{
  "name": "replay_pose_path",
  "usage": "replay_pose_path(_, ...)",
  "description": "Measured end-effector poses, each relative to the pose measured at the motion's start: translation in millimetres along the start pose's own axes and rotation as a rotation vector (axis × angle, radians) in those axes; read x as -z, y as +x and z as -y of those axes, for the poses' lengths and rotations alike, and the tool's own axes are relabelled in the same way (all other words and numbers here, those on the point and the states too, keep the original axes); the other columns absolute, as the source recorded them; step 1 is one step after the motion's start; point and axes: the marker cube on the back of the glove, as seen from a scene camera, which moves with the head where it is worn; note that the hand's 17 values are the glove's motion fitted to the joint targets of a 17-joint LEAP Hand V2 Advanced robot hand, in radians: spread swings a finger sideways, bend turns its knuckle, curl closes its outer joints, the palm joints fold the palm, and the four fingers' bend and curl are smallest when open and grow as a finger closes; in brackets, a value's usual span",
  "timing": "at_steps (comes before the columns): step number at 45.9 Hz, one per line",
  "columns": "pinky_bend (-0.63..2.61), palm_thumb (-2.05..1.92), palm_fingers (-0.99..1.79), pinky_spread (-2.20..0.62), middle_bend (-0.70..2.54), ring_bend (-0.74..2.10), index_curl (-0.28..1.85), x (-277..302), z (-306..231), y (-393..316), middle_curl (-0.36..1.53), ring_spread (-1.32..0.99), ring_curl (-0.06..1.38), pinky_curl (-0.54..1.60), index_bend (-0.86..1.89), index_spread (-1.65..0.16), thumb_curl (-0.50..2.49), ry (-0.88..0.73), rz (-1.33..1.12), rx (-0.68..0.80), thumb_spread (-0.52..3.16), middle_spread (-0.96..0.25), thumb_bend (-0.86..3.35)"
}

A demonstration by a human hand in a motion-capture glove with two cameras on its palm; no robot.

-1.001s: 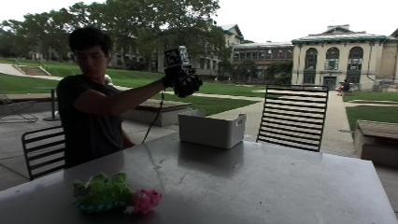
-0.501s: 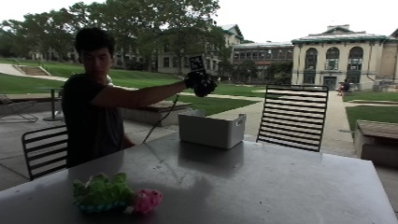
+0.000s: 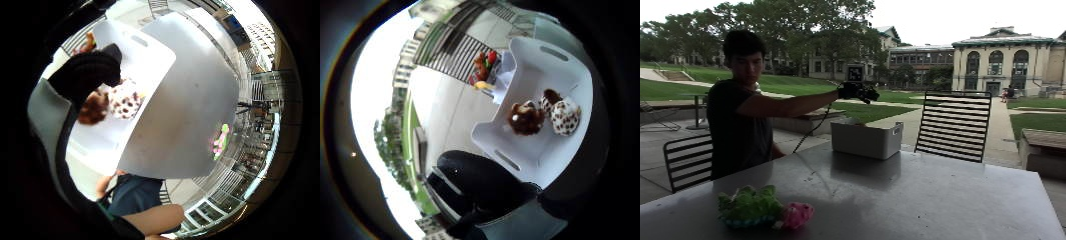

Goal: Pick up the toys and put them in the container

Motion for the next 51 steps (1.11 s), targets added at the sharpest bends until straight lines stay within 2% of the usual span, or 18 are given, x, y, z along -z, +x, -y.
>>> replay_pose_path(2,1.37,-0.17,-0.11,-0.12,0.28,0.73,0.27,3,-2,4,0.44,-0.13,0.32,0.43,0.11,-0.32,0.4,0.026,0.035,-0.078,0.96,-0.13,-0.14)
replay_pose_path(8,1.29,-0.17,-0.14,-0.06,0.28,0.64,0.26,24,-19,46,0.43,-0.07,0.28,0.4,0.13,-0.31,0.34,0.092,0.0,-0.165,0.93,-0.08,-0.13)
replay_pose_path(14,1.22,-0.17,-0.15,-0.03,0.28,0.55,0.26,46,-49,35,0.44,-0.04,0.25,0.37,0.13,-0.31,0.29,0.126,0.028,-0.09,0.92,-0.05,-0.13)
replay_pose_path(16,1.2,-0.17,-0.14,-0.02,0.27,0.53,0.26,50,-61,38,0.43,-0.03,0.24,0.36,0.13,-0.31,0.28,0.127,0.005,-0.11,0.92,-0.05,-0.13)
replay_pose_path(20,1.17,-0.17,-0.13,0.0,0.26,0.49,0.26,53,-79,95,0.43,-0.02,0.24,0.34,0.13,-0.31,0.26,0.114,-0.108,-0.333,0.91,-0.04,-0.12)
replay_pose_path(22,1.15,-0.17,-0.14,0.0,0.25,0.45,0.26,54,-92,124,0.43,-0.02,0.23,0.34,0.13,-0.31,0.25,0.115,-0.155,-0.387,0.9,-0.04,-0.12)
replay_pose_path(27,1.12,-0.16,-0.15,0.03,0.23,0.37,0.25,56,-122,163,0.42,-0.01,0.21,0.33,0.13,-0.31,0.23,0.121,-0.202,-0.457,0.89,-0.04,-0.12)
replay_pose_path(32,1.07,-0.16,-0.14,0.04,0.22,0.32,0.25,47,-166,248,0.42,0.0,0.21,0.32,0.12,-0.31,0.21,0.128,-0.225,-0.515,0.88,-0.04,-0.12)
replay_pose_path(37,1.04,-0.16,-0.13,0.05,0.21,0.29,0.24,33,-198,301,0.42,0.0,0.21,0.31,0.11,-0.31,0.2,0.122,-0.207,-0.57,0.87,-0.03,-0.12)
replay_pose_path(46,0.97,-0.15,-0.14,0.06,0.22,0.26,0.22,2,-244,377,0.42,0.0,0.22,0.29,0.09,-0.32,0.19,0.108,-0.185,-0.66,0.86,-0.04,-0.11)
replay_pose_path(51,0.92,-0.15,-0.15,0.06,0.22,0.24,0.21,-24,-277,403,0.42,0.0,0.22,0.28,0.1,-0.32,0.19,0.043,-0.159,-0.733,0.86,-0.04,-0.11)
